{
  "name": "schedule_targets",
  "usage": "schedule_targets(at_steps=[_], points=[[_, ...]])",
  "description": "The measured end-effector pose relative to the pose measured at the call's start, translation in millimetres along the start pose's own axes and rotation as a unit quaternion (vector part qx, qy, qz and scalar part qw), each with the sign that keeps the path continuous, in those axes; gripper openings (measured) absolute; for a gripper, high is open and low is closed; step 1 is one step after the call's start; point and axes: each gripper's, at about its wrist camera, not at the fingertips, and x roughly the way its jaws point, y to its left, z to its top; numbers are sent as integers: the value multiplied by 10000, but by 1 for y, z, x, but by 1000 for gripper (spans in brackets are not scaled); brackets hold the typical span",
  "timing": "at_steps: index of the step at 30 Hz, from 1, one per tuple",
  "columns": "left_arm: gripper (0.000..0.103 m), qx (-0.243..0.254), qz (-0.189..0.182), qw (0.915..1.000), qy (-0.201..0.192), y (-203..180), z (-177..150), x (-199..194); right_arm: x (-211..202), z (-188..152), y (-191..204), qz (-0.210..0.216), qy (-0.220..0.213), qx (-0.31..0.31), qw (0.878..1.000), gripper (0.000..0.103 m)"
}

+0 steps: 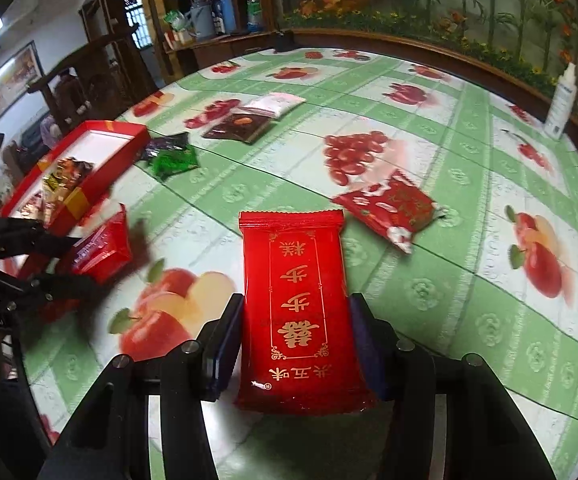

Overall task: Organize snacks
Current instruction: 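Grasp the large red gold-lettered packet with the right tool and lift it, then lower the large red packet into the tray and open the right tool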

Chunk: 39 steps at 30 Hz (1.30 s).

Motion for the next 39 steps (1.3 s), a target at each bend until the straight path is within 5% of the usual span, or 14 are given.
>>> schedule_targets(at_steps=[8,18,27,35,39], points=[[46,-81,-63,9991,-405,1,2,-33,-3,3,7,647,-55,206,9977,52],[46,-410,406,9942,-907,48,-10,-76,-7,19,37,1380,-382,602,9879,52],[46,-1270,1090,9798,-1096,135,-31,-98,19,67,120,2260,-673,607,9699,51],[46,-1539,1201,9734,-1203,161,-45,-105,51,105,206,2676,-727,312,9603,52],[47,-1567,1549,9652,-1410,167,-48,-115,57,114,222,2811,-818,310,9557,60]])
